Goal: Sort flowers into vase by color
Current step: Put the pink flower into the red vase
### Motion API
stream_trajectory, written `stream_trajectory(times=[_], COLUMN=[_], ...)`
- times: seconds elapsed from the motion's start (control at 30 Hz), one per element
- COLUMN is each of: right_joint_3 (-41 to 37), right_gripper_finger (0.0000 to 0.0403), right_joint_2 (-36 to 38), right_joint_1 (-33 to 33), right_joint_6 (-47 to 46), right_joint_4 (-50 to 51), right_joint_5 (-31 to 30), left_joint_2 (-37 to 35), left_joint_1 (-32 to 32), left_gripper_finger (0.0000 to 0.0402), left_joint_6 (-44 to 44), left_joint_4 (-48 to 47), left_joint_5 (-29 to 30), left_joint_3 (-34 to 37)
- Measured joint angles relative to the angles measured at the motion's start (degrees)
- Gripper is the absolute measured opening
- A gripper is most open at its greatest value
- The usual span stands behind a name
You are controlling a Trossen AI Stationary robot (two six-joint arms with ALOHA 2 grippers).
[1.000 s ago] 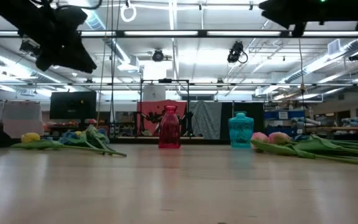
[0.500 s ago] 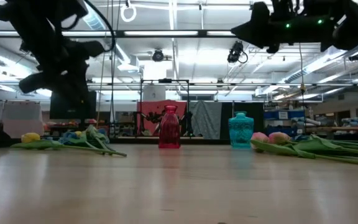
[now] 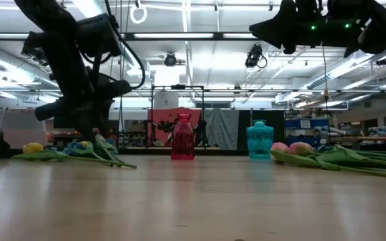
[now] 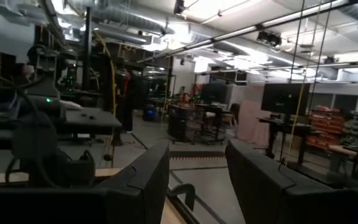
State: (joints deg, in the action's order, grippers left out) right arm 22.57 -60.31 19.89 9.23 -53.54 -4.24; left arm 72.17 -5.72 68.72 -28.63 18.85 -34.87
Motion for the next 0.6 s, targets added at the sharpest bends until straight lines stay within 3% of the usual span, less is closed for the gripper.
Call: stream_trajectory(times=[0.3, 0.6], right_joint_3=[0.0, 0.0], right_gripper_finger=[0.0172, 0.0172], right_joint_2=[-0.03, -0.03], right_joint_1=[1.33, 1.32], right_joint_6=[-0.02, -0.02], right_joint_4=[0.47, 0.45], right_joint_5=[0.41, 1.13], left_joint_2=[1.37, 1.39], left_joint_1=[-4.82, -7.06], left_gripper_finger=[0.0182, 0.0182], left_joint_6=[-7.42, -8.49], left_joint_4=[4.71, 2.19], left_joint_5=[0.03, -1.95], left_joint_3=[0.02, 0.02])
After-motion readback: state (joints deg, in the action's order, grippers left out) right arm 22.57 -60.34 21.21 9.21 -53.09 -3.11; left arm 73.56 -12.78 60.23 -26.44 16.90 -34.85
